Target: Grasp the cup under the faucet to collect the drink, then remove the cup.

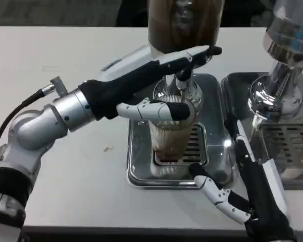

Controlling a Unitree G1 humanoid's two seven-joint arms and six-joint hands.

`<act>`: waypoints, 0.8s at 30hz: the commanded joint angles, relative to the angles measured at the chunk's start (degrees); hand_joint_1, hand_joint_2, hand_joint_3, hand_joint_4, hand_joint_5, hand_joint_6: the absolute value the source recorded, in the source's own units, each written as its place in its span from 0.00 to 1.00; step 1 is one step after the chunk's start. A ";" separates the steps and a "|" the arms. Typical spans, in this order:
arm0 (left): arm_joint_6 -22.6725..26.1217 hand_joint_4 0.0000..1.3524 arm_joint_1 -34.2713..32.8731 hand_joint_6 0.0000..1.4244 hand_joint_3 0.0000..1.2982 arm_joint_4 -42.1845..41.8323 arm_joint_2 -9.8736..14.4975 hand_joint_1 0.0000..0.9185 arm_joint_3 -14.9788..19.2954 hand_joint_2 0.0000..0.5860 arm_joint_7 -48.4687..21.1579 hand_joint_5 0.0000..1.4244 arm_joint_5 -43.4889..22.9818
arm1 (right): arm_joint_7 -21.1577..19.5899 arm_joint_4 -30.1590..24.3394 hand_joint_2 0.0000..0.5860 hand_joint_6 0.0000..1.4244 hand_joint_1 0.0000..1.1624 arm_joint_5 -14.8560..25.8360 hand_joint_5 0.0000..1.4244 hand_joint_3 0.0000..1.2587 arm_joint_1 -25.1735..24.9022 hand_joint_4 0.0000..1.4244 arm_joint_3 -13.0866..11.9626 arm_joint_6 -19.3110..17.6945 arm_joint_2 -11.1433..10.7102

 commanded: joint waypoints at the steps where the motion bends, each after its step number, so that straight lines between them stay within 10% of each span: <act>1: 0.08 0.02 0.87 0.04 0.08 0.30 0.95 0.00 -1.95 0.14 -1.92 0.08 3.22 | 1.13 1.46 0.41 0.03 0.49 1.22 0.00 0.00 -2.04 0.01 -0.85 0.81 0.54; 24: 0.08 0.03 2.47 0.04 0.08 -2.22 2.11 0.00 -1.60 0.13 -2.55 0.08 1.62 | 4.15 8.60 0.43 0.02 0.49 4.82 0.00 0.00 -9.65 0.00 -3.22 0.85 1.76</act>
